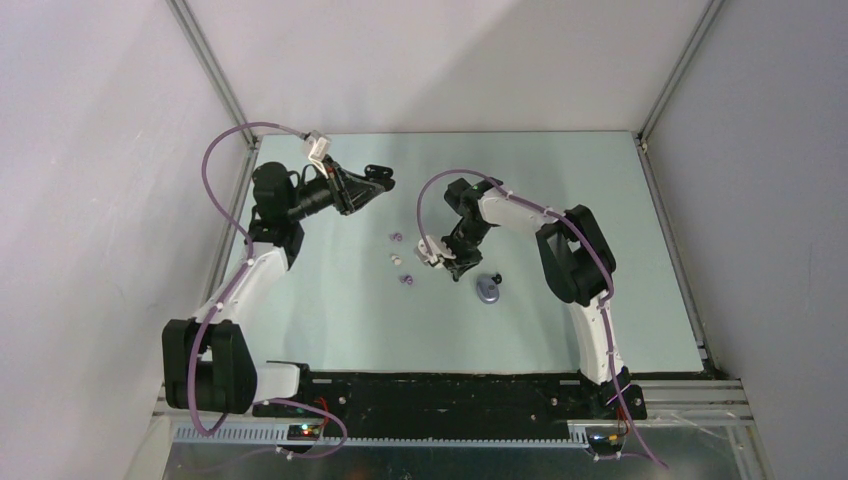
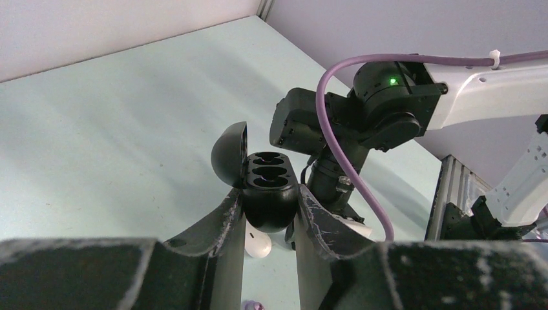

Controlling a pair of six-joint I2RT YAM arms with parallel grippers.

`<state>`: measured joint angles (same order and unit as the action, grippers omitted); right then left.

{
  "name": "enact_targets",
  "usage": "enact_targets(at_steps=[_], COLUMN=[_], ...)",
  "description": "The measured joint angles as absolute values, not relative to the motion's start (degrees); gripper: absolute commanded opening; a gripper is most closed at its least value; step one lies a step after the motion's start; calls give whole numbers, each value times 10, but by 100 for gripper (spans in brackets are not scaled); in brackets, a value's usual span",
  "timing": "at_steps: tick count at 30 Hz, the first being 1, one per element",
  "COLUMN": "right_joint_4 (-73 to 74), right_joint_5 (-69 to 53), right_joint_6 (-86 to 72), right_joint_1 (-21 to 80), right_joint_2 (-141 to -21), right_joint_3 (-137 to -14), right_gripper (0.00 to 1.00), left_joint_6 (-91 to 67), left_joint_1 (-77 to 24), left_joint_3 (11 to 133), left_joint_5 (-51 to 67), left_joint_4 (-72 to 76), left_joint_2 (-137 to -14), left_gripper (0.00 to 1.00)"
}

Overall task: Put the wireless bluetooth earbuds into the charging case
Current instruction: Pick up the left earbud from the center of the board.

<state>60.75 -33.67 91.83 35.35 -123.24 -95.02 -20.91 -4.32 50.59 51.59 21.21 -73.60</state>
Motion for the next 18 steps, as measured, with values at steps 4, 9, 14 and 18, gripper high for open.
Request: enact_targets(at_steps=[4,9,14,18], right_joint_4=[617,636,649,646], right_joint_5=[-339,-344,-369,-400], right_joint_6=[917,909,852,746], right_joint_1=[354,351,330,286], right_joint_2=[-1233,-1233,-1227,-1188], right_joint_3=[-961,-992,-1022,-1036], right_gripper=[9,0,0,0], left_joint_6=[-209,-208,-207,-209], left_joint_1=[-43,-43,-43,-48], left_joint_3=[506,506,515,533], left_joint_5=[516,516,524,530], left_joint_4=[212,212,227,260], left_joint_2=[-736,-737,-761,-803], left_gripper=[0,0,0,0])
